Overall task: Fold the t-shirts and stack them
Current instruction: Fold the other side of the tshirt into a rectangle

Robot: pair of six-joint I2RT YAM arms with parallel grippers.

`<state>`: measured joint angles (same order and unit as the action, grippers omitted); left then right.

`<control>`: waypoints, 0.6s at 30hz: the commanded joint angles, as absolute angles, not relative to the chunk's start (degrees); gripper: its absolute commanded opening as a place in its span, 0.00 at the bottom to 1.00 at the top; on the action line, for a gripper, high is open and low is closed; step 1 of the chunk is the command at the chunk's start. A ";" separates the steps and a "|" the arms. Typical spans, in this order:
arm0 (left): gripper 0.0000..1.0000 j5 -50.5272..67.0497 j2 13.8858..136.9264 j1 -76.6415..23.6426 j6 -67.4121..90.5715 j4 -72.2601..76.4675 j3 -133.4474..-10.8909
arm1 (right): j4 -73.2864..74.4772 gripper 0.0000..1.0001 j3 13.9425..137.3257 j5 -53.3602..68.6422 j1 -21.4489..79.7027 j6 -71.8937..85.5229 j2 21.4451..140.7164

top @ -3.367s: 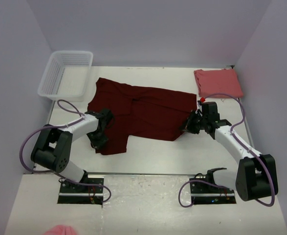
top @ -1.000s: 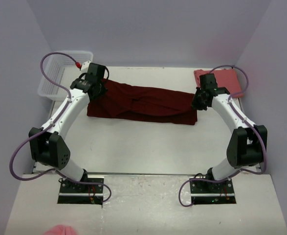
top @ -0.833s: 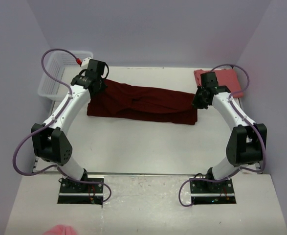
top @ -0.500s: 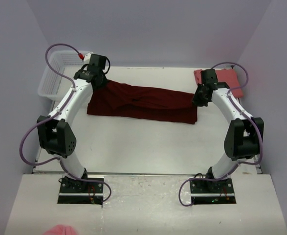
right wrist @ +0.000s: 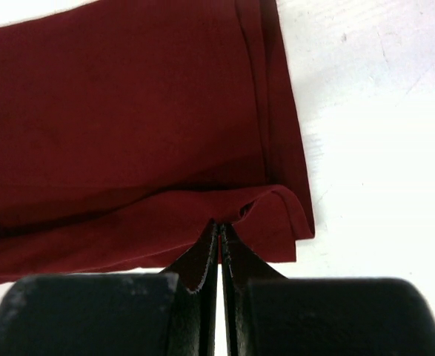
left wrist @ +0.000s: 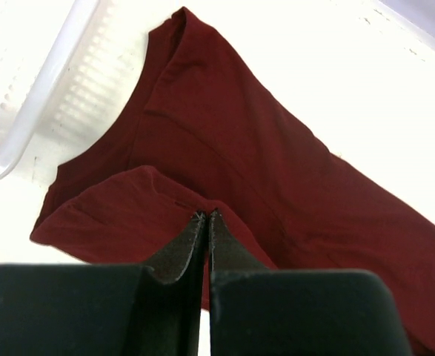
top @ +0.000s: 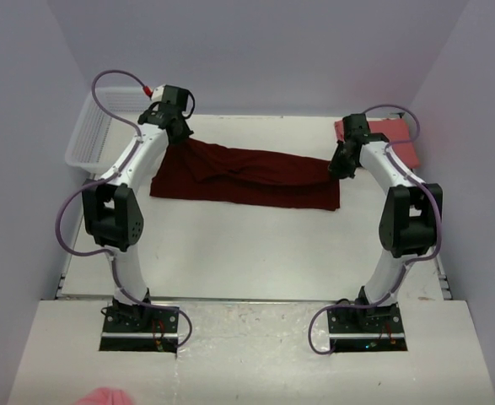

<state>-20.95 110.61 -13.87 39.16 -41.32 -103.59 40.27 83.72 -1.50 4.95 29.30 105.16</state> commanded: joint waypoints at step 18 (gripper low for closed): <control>0.77 -11.25 108.48 -11.78 26.52 -20.56 -109.11 | 44.02 0.69 108.03 -2.91 3.51 21.80 111.10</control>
